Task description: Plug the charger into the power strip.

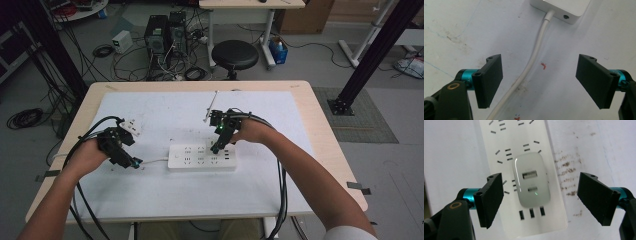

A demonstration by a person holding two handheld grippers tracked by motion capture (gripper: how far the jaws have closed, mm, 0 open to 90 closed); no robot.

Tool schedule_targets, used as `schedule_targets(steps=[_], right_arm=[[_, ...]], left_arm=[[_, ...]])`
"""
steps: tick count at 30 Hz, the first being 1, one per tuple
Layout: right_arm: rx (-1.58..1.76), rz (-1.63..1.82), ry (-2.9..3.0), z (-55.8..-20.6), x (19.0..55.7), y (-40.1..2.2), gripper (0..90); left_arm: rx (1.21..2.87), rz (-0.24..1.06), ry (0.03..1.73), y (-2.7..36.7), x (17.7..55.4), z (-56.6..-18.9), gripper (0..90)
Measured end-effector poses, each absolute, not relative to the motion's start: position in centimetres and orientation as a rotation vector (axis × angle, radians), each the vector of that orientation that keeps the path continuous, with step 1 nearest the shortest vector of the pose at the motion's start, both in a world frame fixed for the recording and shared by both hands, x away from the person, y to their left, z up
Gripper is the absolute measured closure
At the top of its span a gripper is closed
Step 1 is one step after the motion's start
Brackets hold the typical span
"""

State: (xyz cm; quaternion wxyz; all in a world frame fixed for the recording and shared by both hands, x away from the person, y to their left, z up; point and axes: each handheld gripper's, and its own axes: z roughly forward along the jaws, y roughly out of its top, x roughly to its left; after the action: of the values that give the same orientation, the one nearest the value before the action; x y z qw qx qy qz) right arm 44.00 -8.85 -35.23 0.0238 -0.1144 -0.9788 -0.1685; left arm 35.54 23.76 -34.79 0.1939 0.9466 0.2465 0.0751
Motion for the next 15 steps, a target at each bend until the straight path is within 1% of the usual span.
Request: schedule_targets(steps=[1,2,3,4,6,10,12,13,14,15], right_arm=[[-0.389,-0.525,-3.037,-35.1,44.0,-9.1,13.1],[-0.389,-0.525,-3.037,-35.1,44.0,-9.1,13.1],[-0.489,-0.588,-2.996,-34.6,44.1,-9.7,12.1],[-0.514,-0.629,-2.985,-34.3,44.0,-10.0,12.0],[-0.486,-0.684,-2.989,-33.5,43.7,-10.5,12.0],[-0.585,-0.657,-2.974,-32.8,43.7,-11.3,12.0],[-0.548,-0.635,-2.960,-32.6,43.5,-11.5,10.8],[-0.533,-0.644,-2.967,-32.6,43.4,-11.5,2.6],[-0.544,-0.640,-2.986,-32.5,43.2,-11.4,0.6],[-0.541,-0.639,-3.027,-32.3,42.9,-11.4,0.6]], left_arm=[[2.655,0.211,0.691,23.8,35.5,-34.8,21.6],[2.658,0.211,0.683,23.7,35.5,-34.8,21.6],[2.656,0.214,0.683,23.6,35.4,-34.8,21.6],[2.656,0.214,0.683,23.6,35.4,-34.8,21.6],[2.648,0.219,0.691,23.4,35.2,-34.8,21.7],[2.646,0.224,0.681,23.4,35.0,-34.6,21.7],[2.642,0.226,0.678,23.2,34.8,-34.5,21.7],[2.642,0.226,0.678,23.2,34.8,-34.5,21.7],[2.647,0.228,0.666,23.1,34.7,-34.5,21.7],[2.649,0.227,0.663,23.1,34.7,-34.5,21.7]])
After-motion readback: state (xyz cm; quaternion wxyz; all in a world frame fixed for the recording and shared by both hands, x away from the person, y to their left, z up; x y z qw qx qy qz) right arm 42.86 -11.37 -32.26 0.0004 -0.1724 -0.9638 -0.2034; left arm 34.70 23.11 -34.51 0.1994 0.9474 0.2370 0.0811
